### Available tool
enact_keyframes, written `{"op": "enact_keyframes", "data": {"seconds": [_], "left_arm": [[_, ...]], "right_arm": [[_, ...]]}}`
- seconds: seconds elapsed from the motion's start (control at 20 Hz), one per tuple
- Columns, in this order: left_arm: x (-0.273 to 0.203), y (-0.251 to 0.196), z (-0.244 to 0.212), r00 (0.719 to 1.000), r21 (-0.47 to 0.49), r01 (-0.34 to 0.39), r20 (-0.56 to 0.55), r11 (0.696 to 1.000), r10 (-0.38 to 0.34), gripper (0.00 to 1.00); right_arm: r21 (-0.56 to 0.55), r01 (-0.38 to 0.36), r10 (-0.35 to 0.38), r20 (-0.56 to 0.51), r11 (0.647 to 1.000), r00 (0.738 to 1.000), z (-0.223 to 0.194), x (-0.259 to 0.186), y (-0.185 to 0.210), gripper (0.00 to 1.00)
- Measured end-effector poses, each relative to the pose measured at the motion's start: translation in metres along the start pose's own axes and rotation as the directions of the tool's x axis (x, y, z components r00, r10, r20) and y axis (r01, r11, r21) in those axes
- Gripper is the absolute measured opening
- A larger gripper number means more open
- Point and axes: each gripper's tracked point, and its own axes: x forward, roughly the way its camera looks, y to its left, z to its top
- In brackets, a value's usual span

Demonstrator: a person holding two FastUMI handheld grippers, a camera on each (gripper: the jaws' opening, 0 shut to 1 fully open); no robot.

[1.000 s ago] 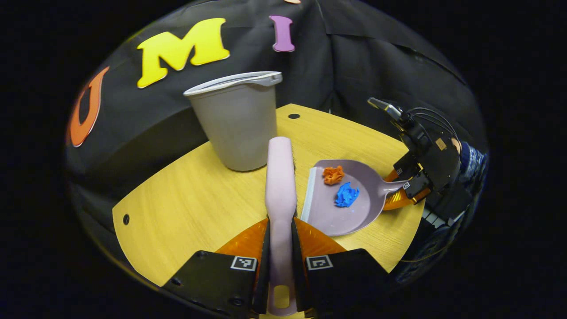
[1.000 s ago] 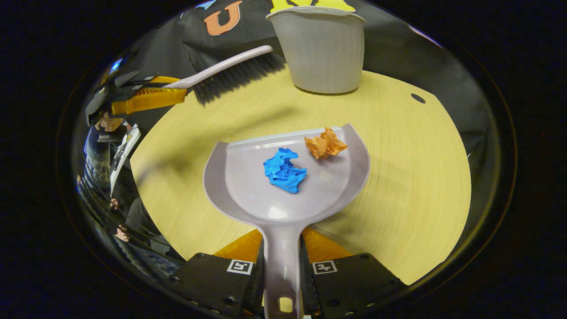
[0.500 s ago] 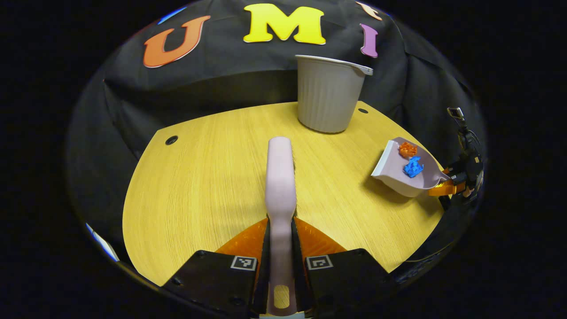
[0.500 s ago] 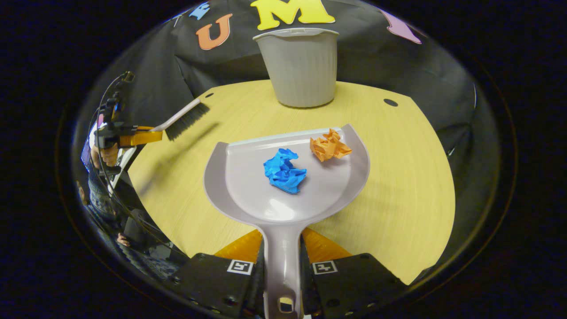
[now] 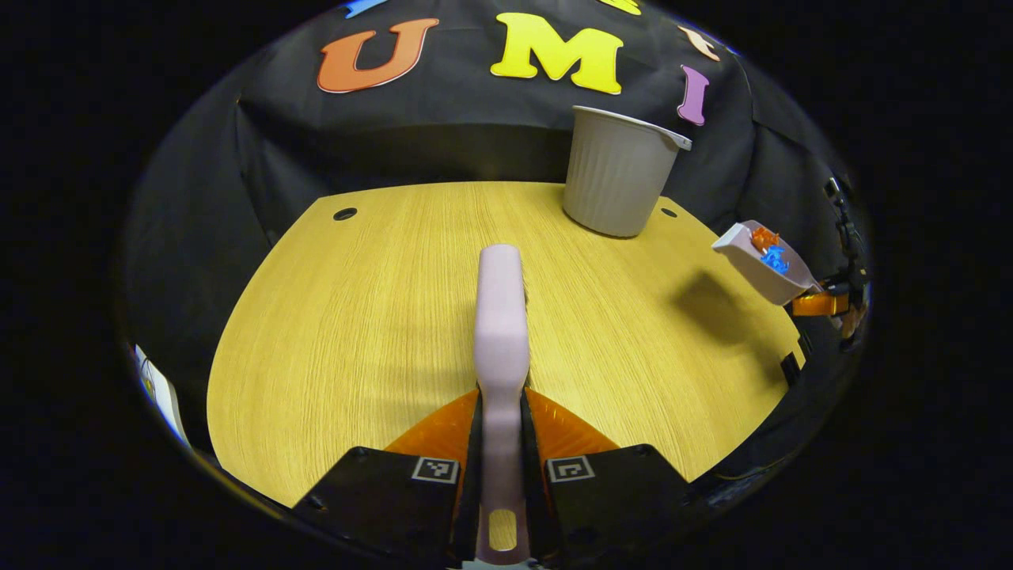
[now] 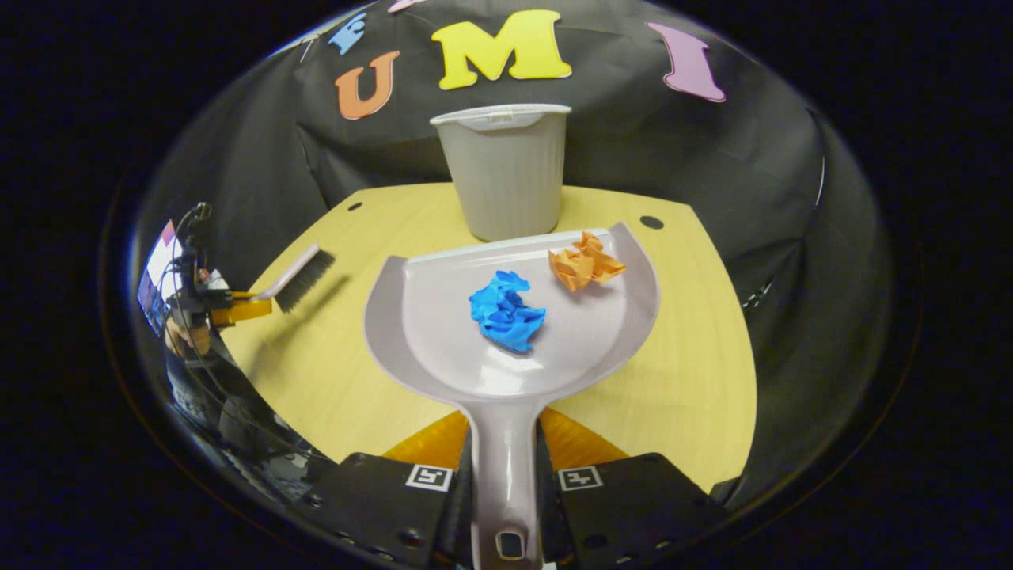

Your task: Pick up the small broom and dustpan from the desktop, sweep the trash into the dustpan with the broom, and then empty the trash into the garbage bin.

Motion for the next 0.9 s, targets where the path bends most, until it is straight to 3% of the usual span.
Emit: {"op": "enact_keyframes", "data": {"seconds": [0.35,0.7,0.9], "left_arm": [[-0.008,0.011,0.005,1.000,-0.021,-0.007,0.015,1.000,0.007,0.27],[-0.007,0.015,0.002,1.000,-0.032,-0.015,0.004,0.999,0.015,0.27],[-0.009,0.017,0.002,1.000,-0.040,-0.024,0.004,0.999,0.024,0.27]], "right_arm": [[-0.067,0.149,-0.136,0.165,0.987,0.977,0.154,-0.055,-0.035,0.35],[-0.155,0.287,-0.263,0.157,0.945,0.952,0.250,-0.034,-0.047,0.34],[-0.255,0.397,-0.368,0.153,0.882,0.917,0.288,-0.009,-0.056,0.34]]}}
